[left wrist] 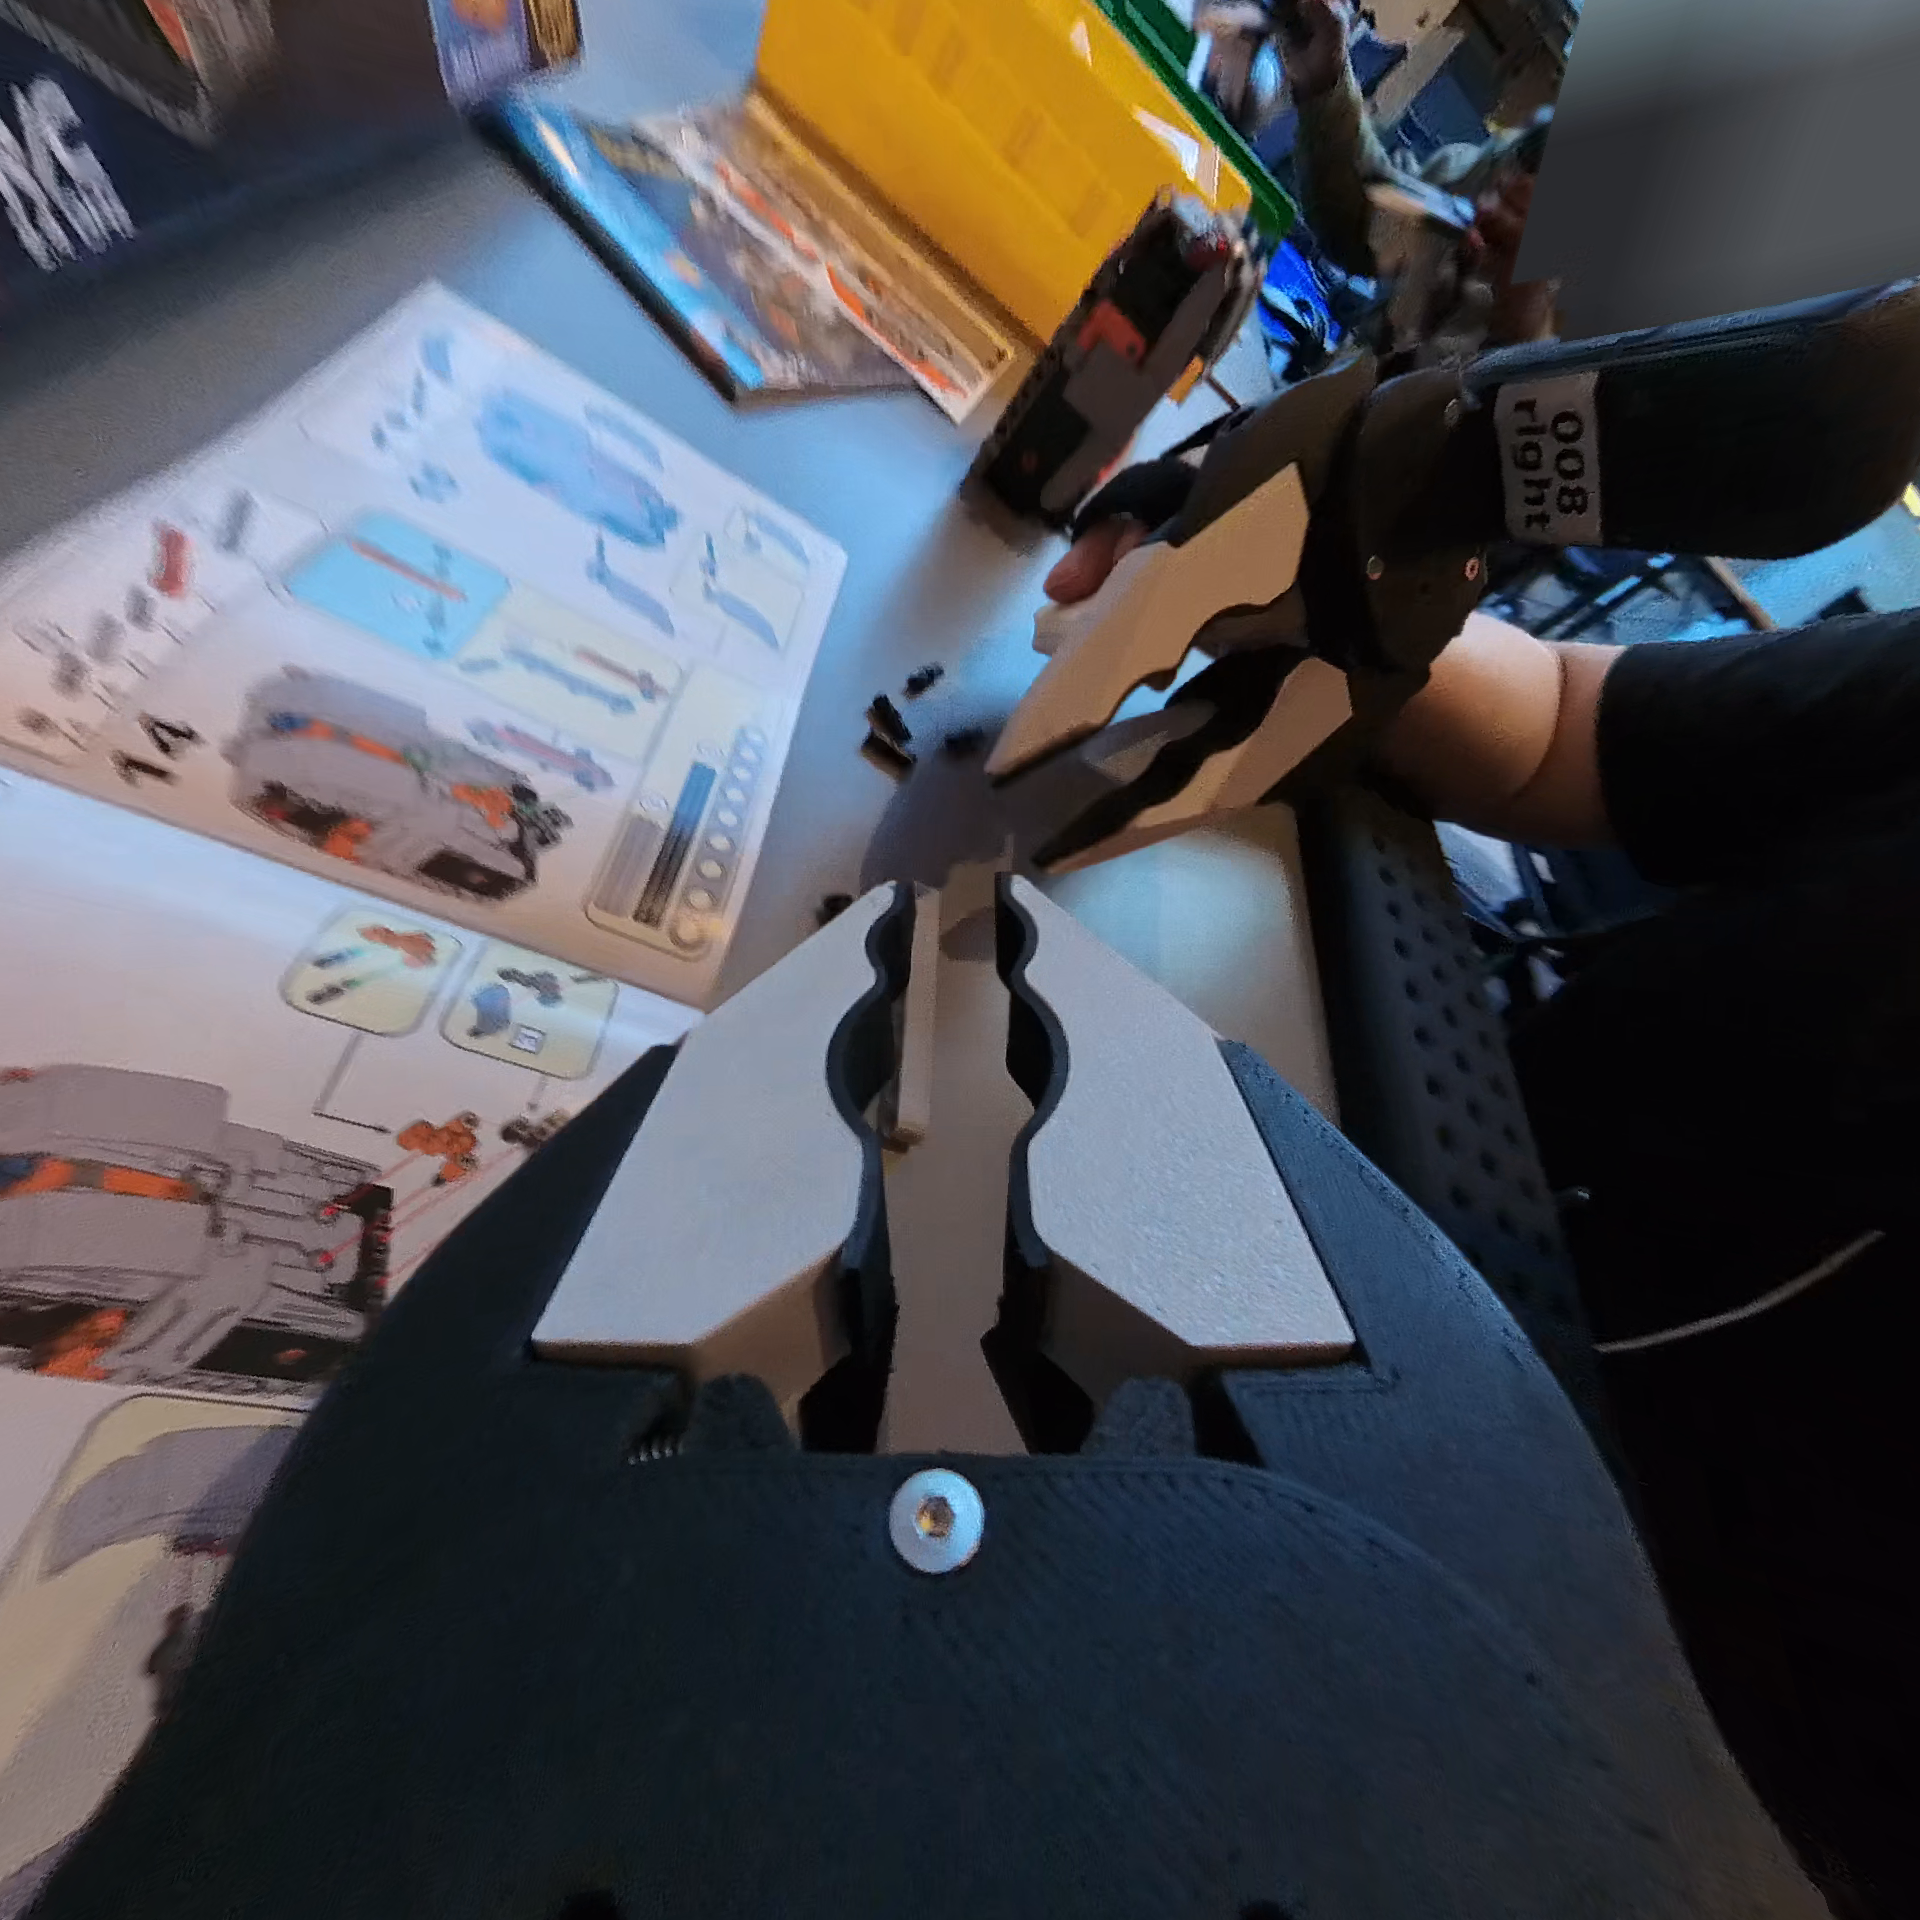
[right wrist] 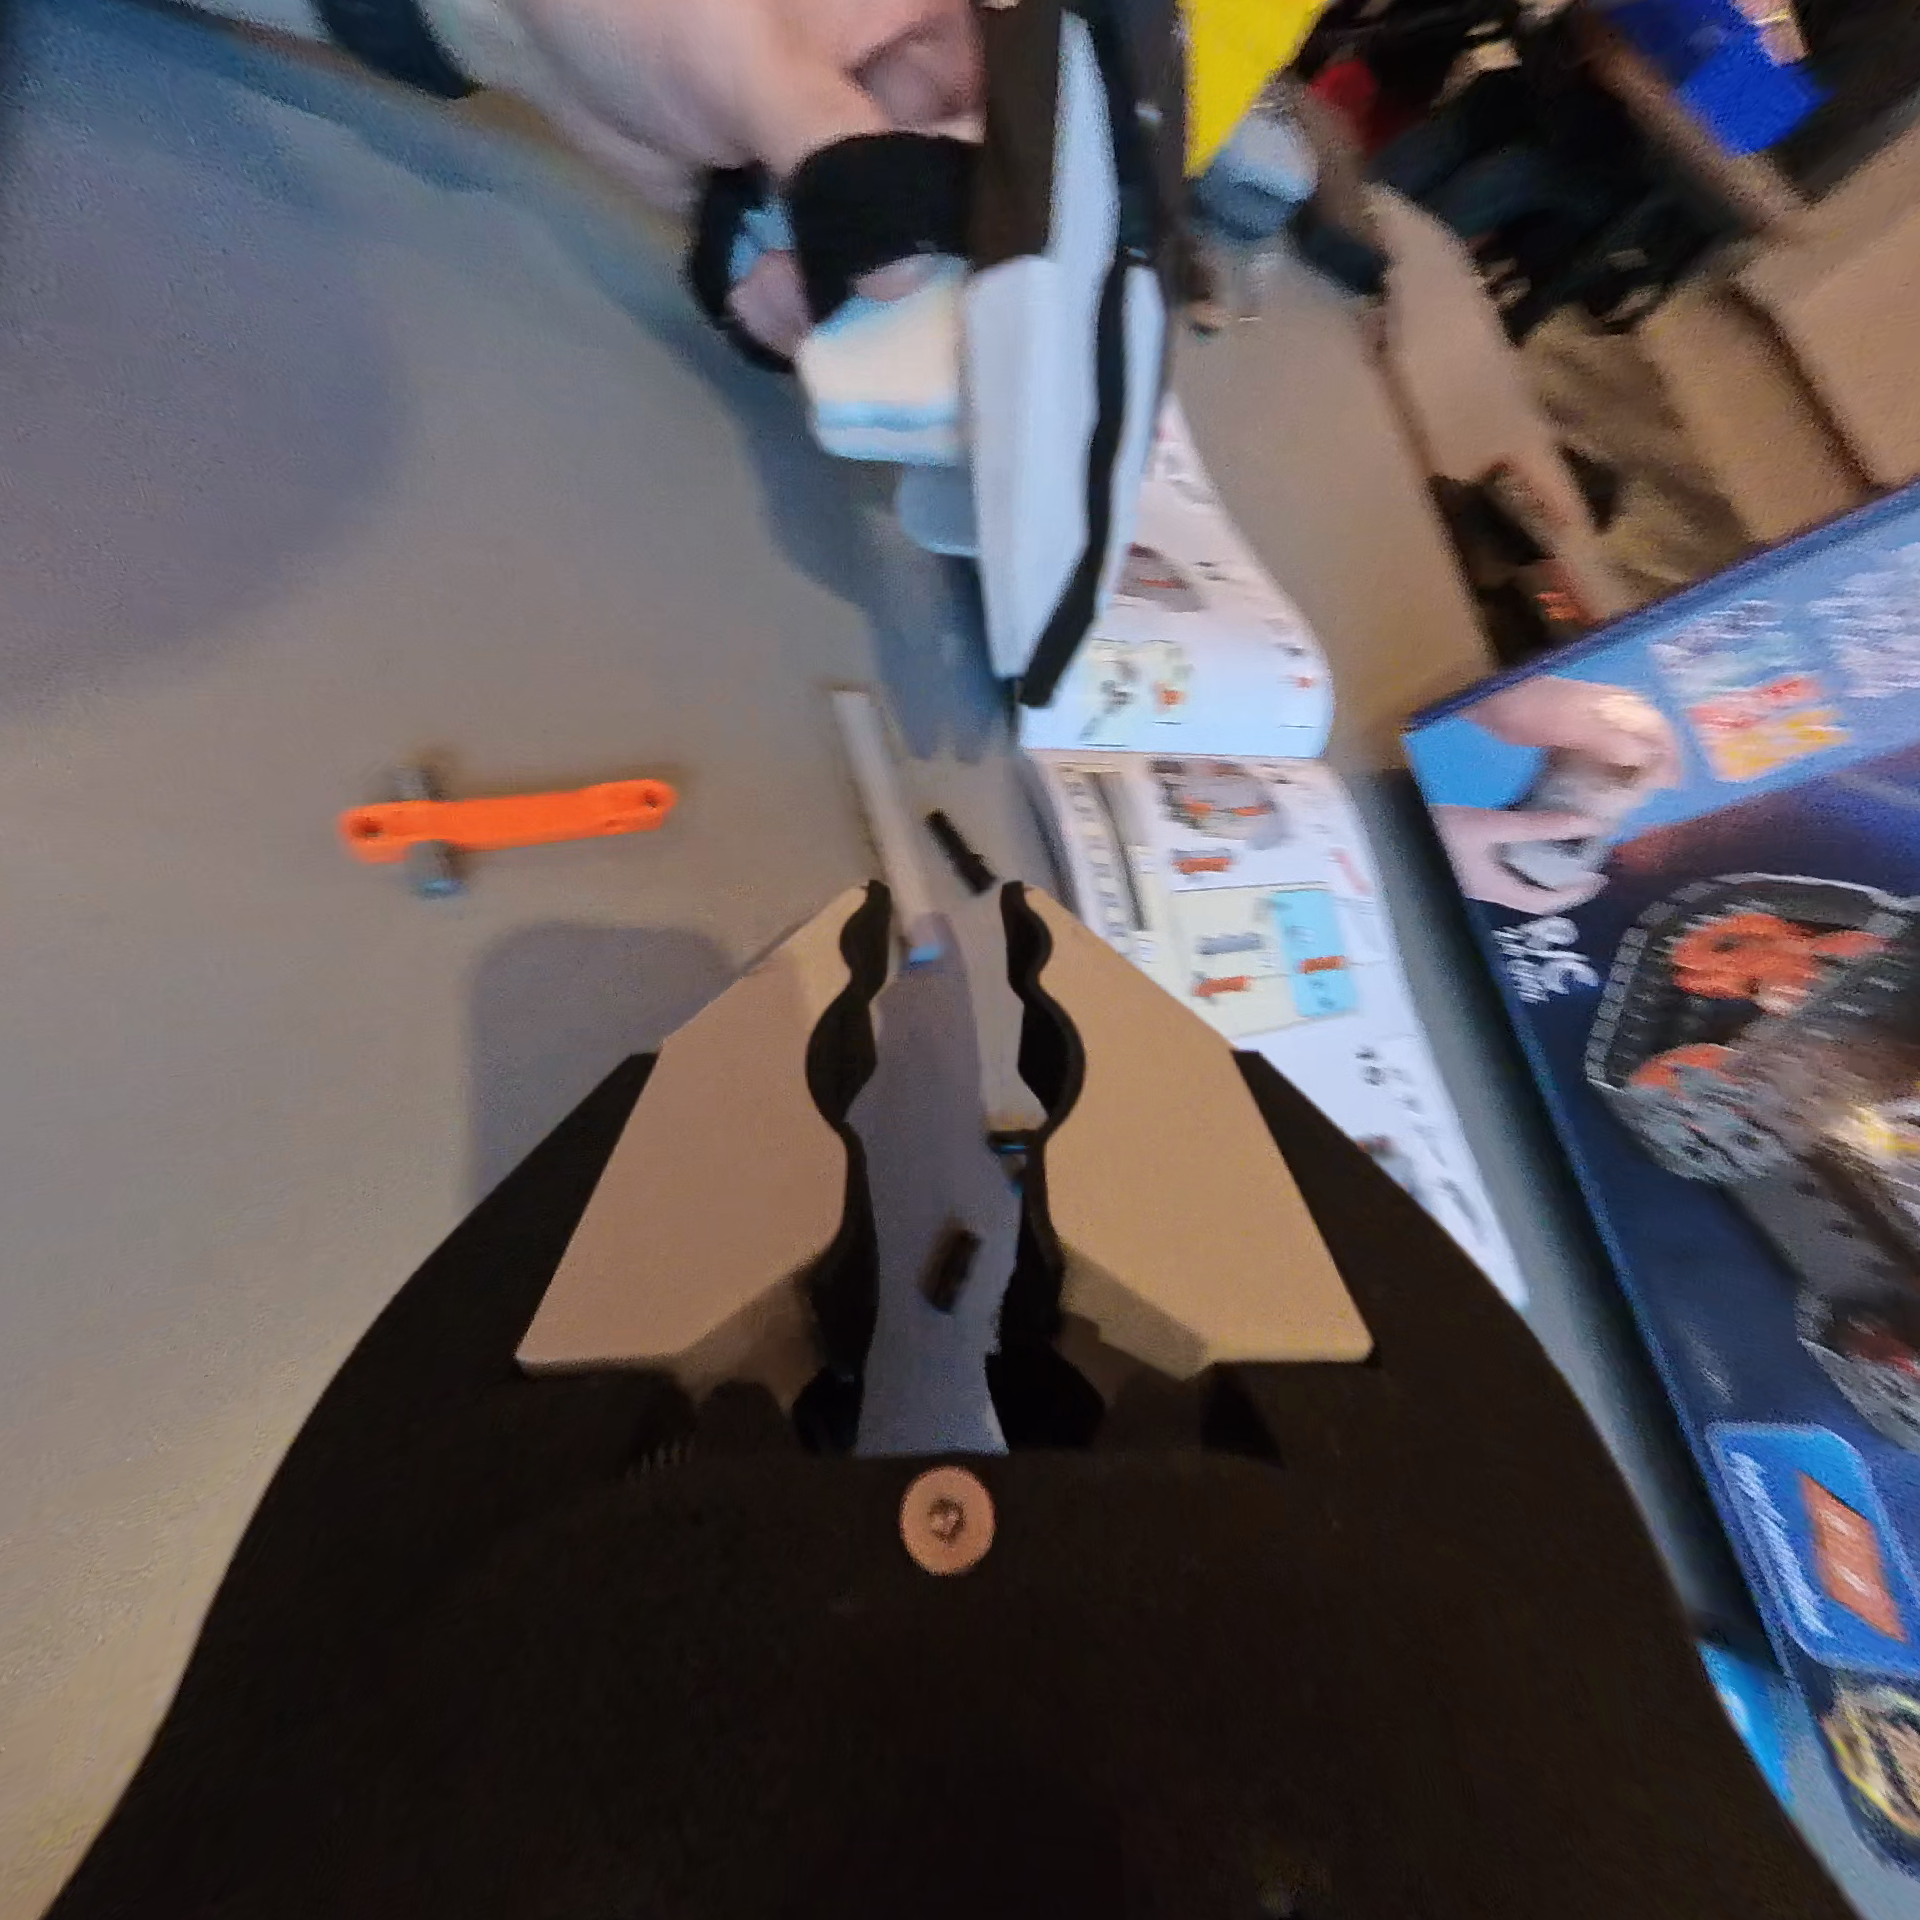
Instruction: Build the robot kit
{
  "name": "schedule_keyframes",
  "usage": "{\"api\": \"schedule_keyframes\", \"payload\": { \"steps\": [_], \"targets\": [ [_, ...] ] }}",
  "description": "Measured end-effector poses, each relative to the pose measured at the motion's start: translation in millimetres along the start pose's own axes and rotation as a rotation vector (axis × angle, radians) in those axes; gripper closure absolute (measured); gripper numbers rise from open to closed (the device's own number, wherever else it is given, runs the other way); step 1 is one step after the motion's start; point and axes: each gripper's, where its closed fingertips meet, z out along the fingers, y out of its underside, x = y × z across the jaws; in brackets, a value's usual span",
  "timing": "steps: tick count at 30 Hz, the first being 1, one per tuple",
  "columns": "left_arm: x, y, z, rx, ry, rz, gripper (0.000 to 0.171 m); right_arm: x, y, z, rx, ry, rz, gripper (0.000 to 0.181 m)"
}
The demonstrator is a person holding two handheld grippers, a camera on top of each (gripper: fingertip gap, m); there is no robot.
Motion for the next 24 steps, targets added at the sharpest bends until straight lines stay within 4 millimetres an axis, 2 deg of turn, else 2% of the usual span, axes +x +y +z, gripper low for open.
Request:
{"api": "schedule_keyframes", "payload": {
  "steps": [3,8,12,13,15,19,22,24],
  "targets": [
    [-4,-14,-11,0.078,-0.101,0.116,0.157,22,3,-3,-0.009,0.121,0.014,0.161],
    [-9,-32,-27,0.158,-0.289,0.293,0.142,57,13,-15,-0.047,0.321,0.035,0.155],
    [-11,-46,-40,0.247,-0.384,0.375,0.127,74,20,-24,-0.053,0.402,0.088,0.148],
    [-12,-48,-42,0.265,-0.396,0.385,0.122,76,18,-26,-0.040,0.411,0.092,0.148],
    [-18,-50,-43,0.295,-0.435,0.398,0.099,79,13,-29,-0.002,0.425,0.088,0.150],
    [-20,-48,-36,0.288,-0.457,0.482,0.084,75,9,-30,0.011,0.410,0.069,0.155],
    [-20,-48,-33,0.289,-0.485,0.525,0.084,67,12,-24,-0.002,0.358,0.055,0.161],
    [-19,-46,-33,0.283,-0.496,0.542,0.093,59,13,-19,-0.013,0.309,0.042,0.162]
  ]
}}
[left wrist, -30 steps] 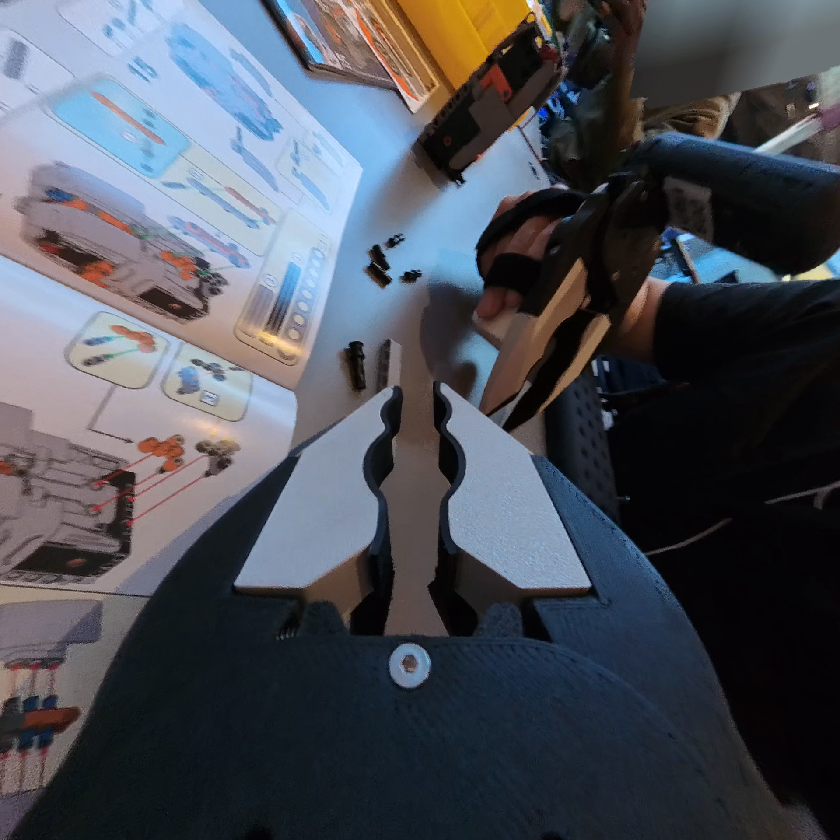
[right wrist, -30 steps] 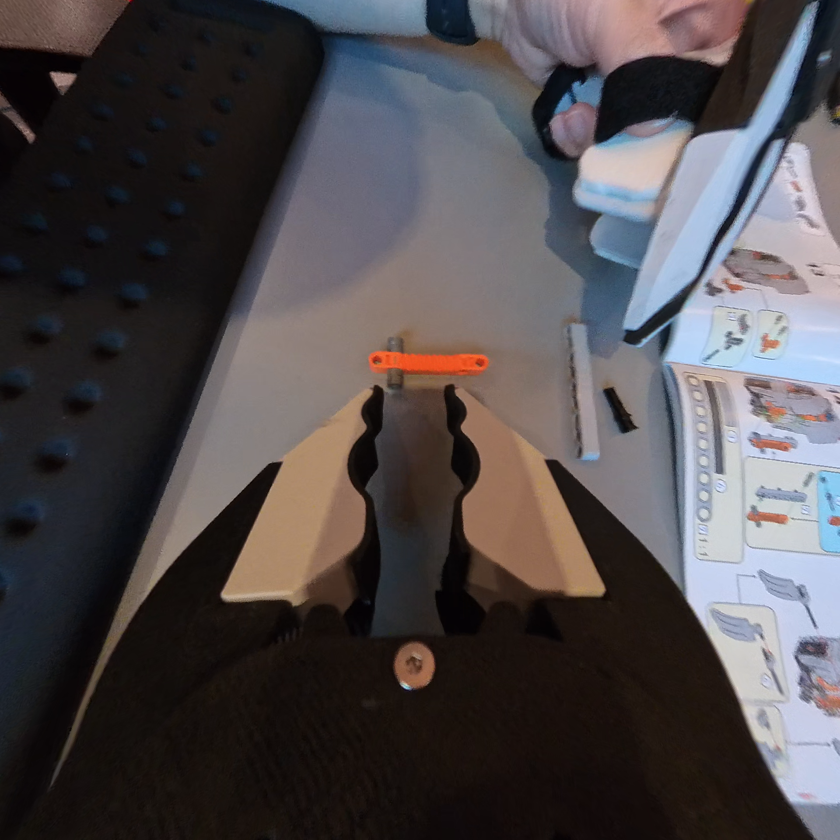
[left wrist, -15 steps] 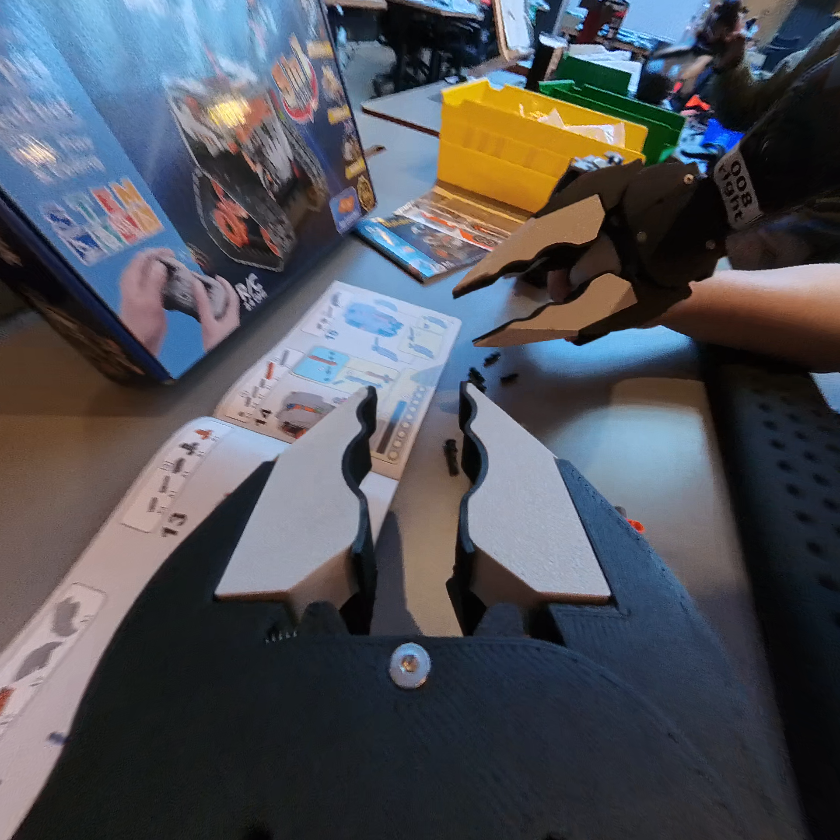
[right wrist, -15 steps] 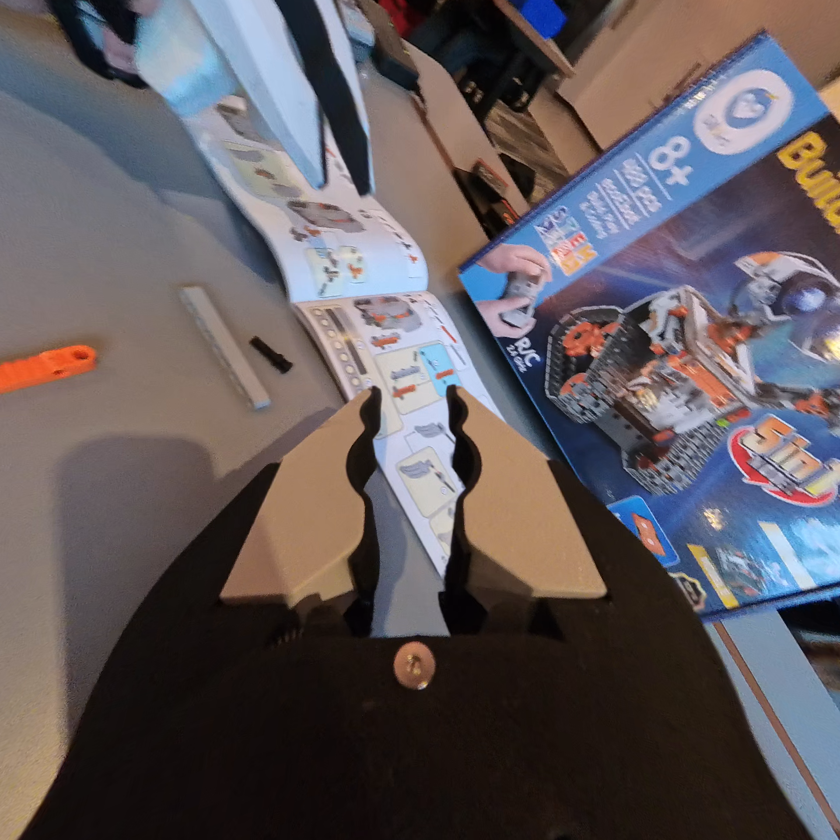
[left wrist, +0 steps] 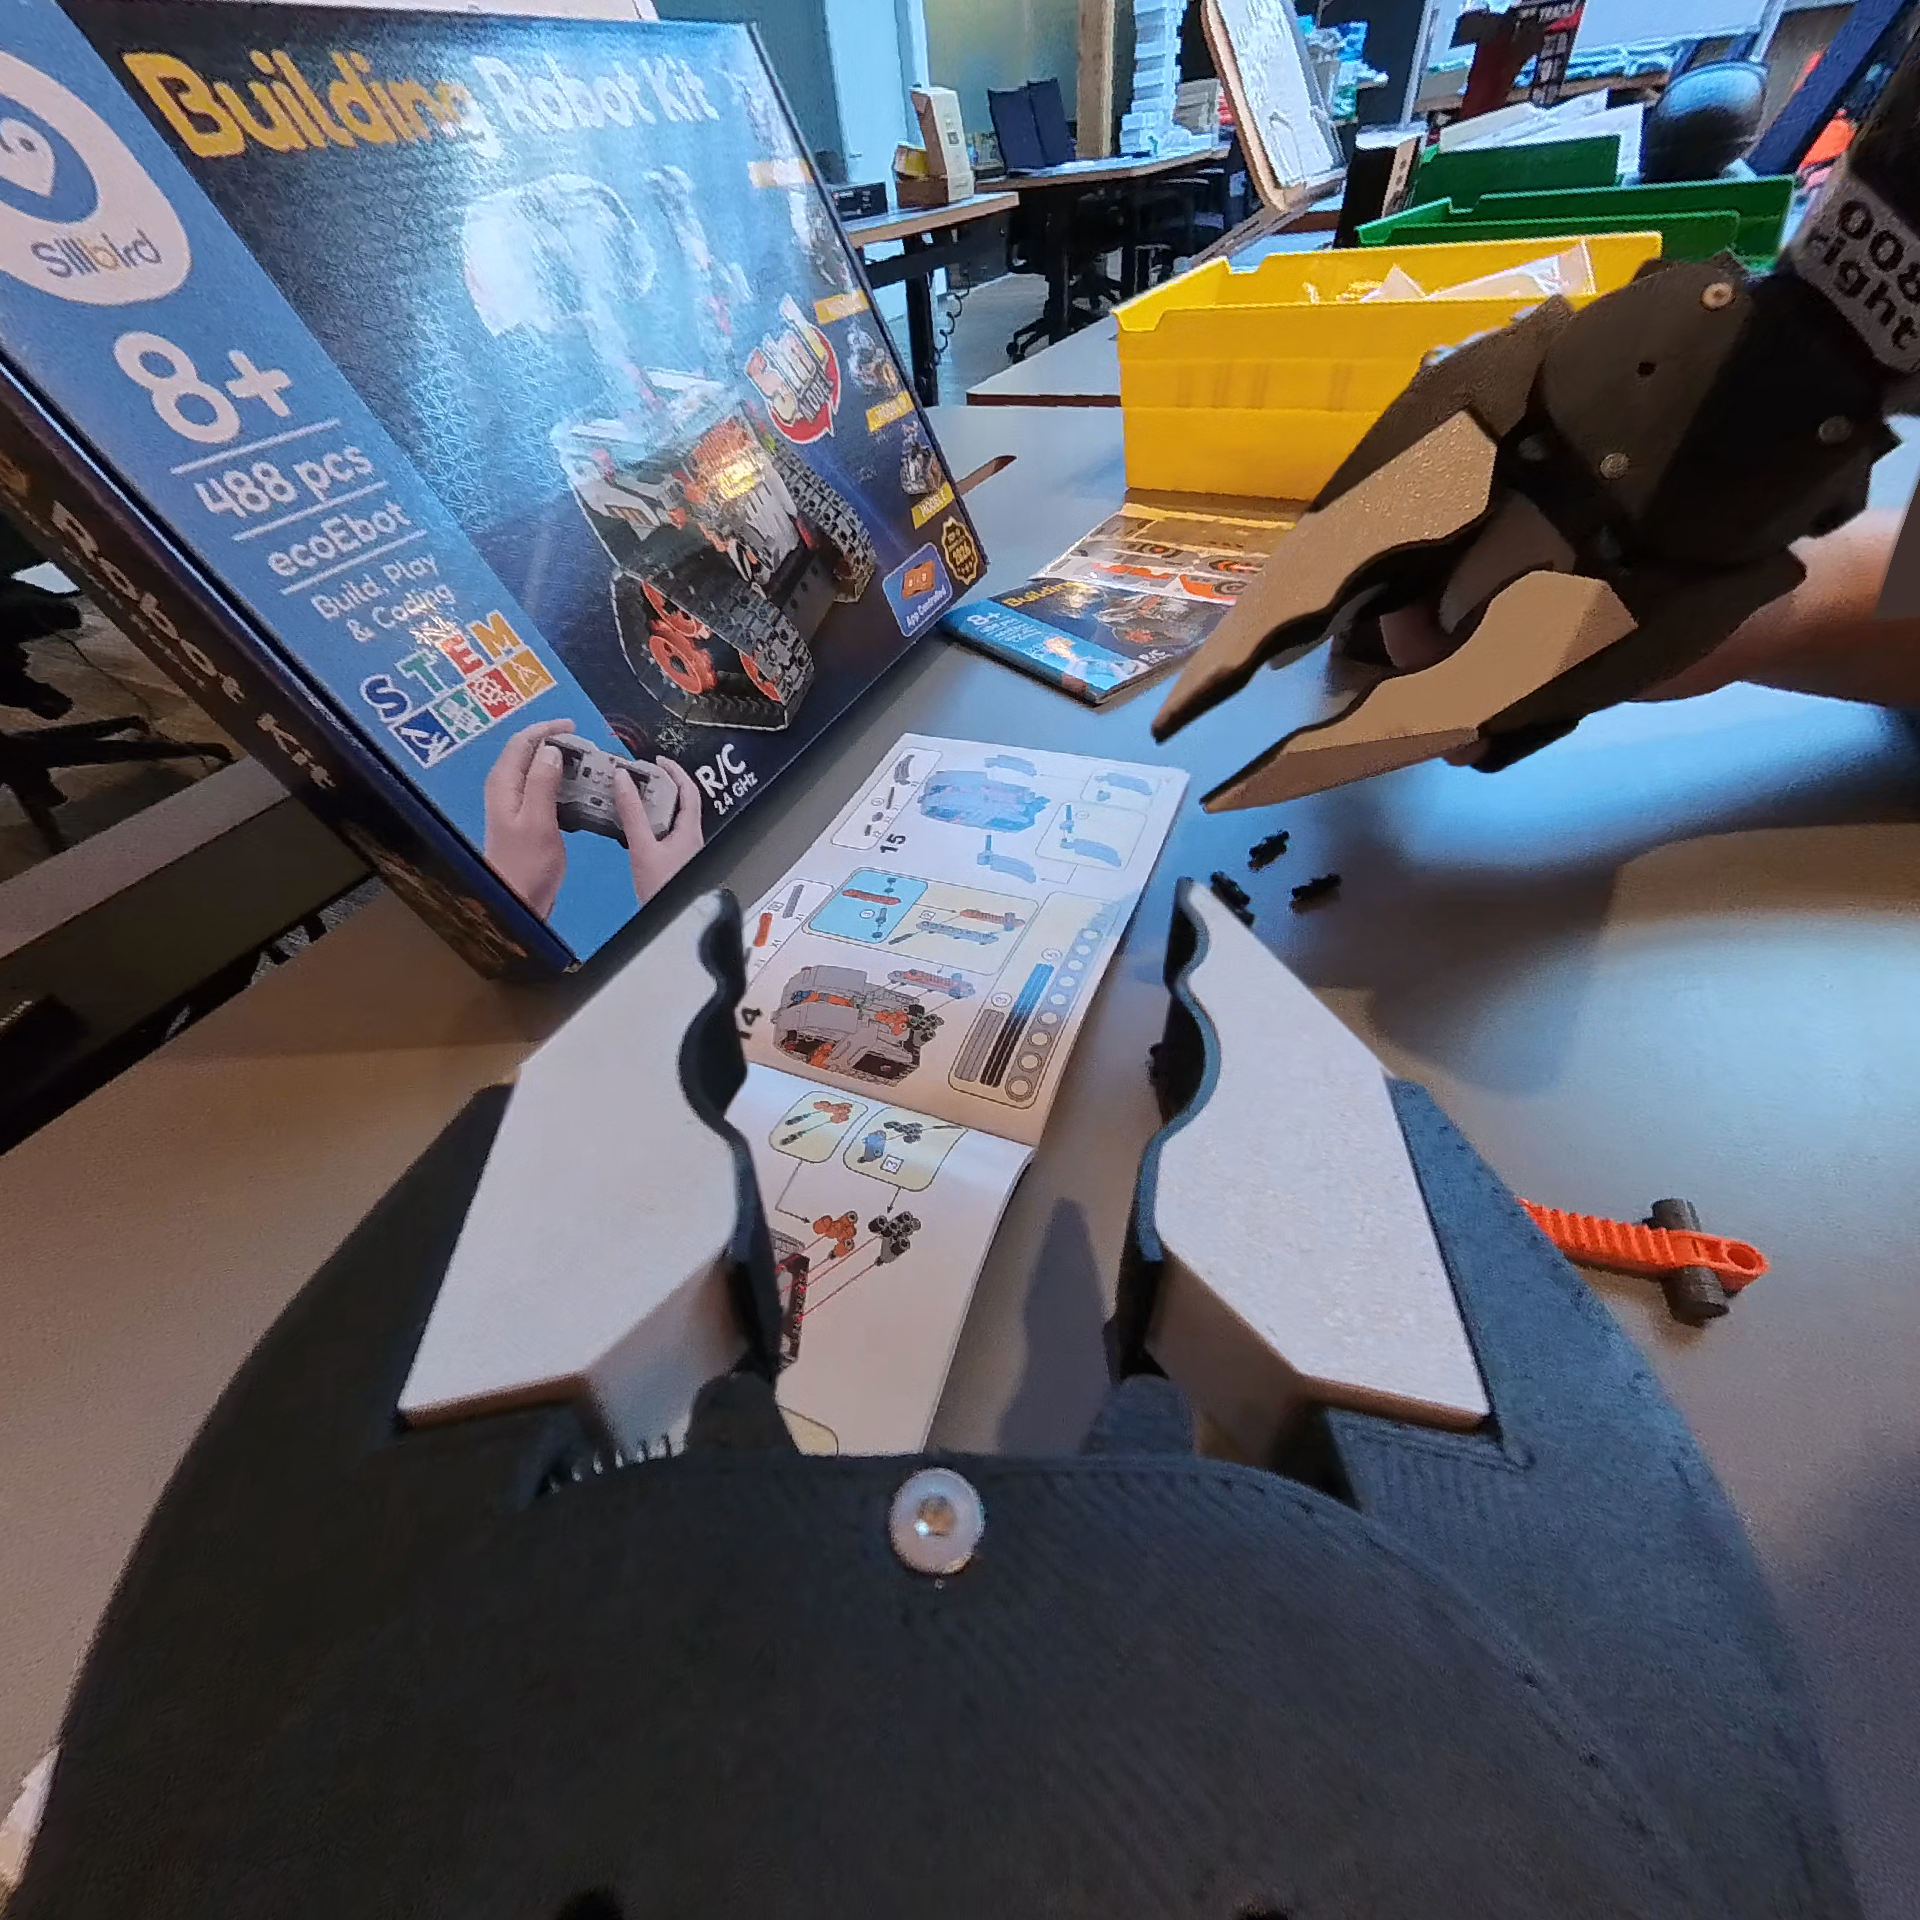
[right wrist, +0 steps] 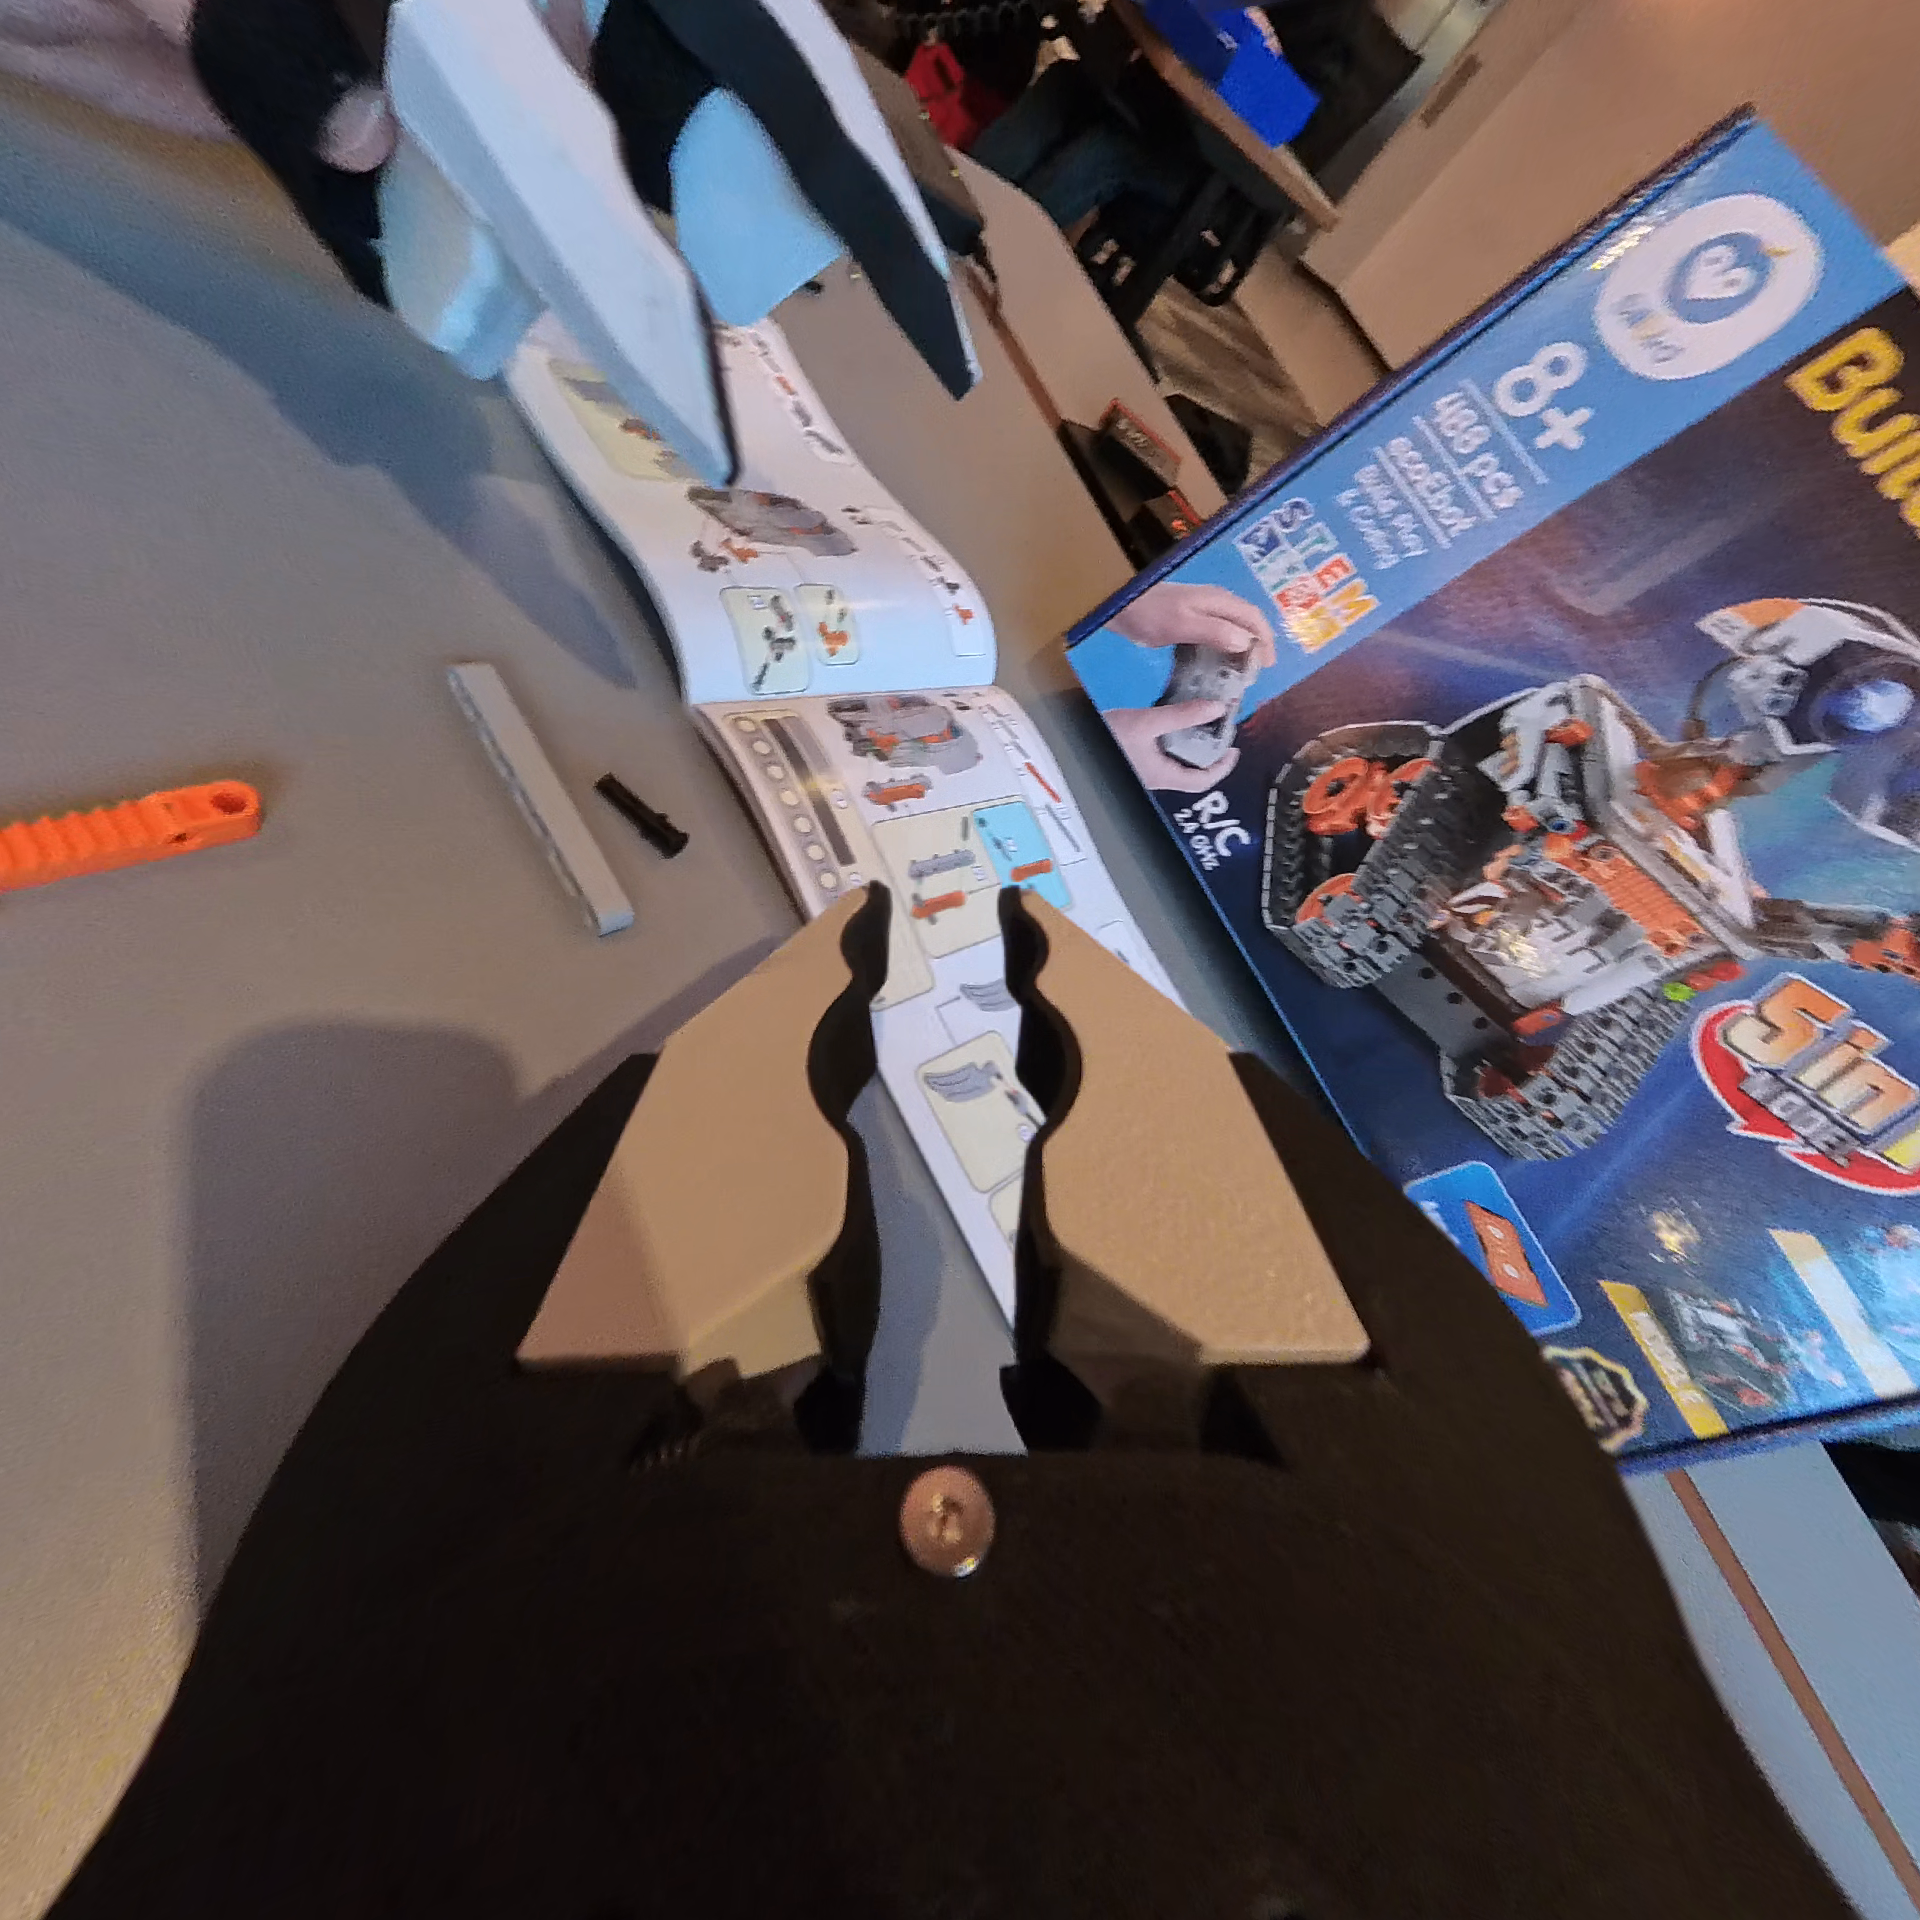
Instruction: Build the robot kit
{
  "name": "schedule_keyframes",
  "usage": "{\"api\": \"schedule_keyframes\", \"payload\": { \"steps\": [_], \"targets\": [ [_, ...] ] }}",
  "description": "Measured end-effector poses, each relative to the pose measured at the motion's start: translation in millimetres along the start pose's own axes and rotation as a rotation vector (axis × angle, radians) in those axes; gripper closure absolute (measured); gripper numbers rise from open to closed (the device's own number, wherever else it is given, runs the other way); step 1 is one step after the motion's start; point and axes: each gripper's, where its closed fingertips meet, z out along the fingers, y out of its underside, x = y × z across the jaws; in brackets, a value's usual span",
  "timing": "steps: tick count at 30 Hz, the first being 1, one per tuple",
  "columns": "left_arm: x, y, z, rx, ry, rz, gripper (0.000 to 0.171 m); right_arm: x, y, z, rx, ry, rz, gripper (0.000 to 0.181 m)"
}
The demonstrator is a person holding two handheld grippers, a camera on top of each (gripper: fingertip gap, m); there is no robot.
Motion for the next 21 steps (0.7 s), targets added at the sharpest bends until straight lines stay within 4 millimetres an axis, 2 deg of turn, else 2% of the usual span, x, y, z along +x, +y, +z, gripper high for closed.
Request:
{"api": "schedule_keyframes", "payload": {
  "steps": [5,10,13,19,21],
  "targets": [
    [17,12,2,-0.078,0.121,-0.051,0.127,-32,0,2,-0.005,-0.136,-0.150,0.167],
    [32,24,3,-0.157,0.212,-0.050,0.144,-66,3,2,-0.032,-0.243,-0.319,0.170],
    [48,36,1,-0.229,0.314,-0.058,0.169,-77,5,2,-0.036,-0.278,-0.360,0.171],
    [63,58,3,-0.360,0.403,-0.109,0.141,-74,5,2,-0.037,-0.277,-0.340,0.170],
    [66,68,3,-0.422,0.407,-0.087,0.141,-74,6,2,-0.040,-0.276,-0.338,0.170]
  ]
}}
